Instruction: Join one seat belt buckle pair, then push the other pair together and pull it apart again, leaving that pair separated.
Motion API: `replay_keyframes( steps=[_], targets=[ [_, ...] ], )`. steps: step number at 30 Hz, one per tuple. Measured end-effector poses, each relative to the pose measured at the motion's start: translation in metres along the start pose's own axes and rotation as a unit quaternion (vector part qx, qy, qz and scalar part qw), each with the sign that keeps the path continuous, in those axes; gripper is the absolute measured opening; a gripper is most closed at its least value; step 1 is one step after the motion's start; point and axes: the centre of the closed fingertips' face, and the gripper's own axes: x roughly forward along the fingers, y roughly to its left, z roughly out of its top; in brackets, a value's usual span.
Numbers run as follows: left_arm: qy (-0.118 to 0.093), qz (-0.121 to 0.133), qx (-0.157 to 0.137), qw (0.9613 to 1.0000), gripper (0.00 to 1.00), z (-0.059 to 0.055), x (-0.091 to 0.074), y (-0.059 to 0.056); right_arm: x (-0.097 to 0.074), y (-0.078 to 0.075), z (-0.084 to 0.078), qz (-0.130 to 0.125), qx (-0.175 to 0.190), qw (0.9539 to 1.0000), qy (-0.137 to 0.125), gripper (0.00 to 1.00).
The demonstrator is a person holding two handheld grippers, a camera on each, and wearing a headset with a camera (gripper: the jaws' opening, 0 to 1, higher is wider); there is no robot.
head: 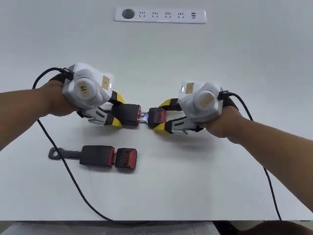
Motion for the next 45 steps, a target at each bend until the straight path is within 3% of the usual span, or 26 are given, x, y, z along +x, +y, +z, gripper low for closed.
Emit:
replay_keyframes(
  steps=[5,8,20,32,45],
  targets=[
    [0.000,-0.002,0.002,1.0000,0.33,0.000,0.000,0.000,0.006,0.000,0.007,0.005,0.022,0.9997,-0.008,0.34],
    [0.001,-0.003,0.004,1.0000,0.33,0.000,0.000,0.000,0.011,0.001,0.010,0.002,0.002,1.0000,0.007,0.34],
    [-0.001,-0.001,-0.005,1.0000,0.33,-0.001,0.000,0.001,0.011,-0.001,0.011,-0.019,0.018,0.9994,0.023,0.34],
    [0.006,-0.002,0.000,1.0000,0.33,0.000,0.000,0.000,0.011,-0.002,0.010,-0.016,0.004,0.9987,0.049,0.34],
    [0.006,-0.002,0.000,1.0000,0.33,0.000,0.000,0.001,0.011,-0.003,0.010,-0.016,0.001,0.9985,0.052,0.35]
  ],
)
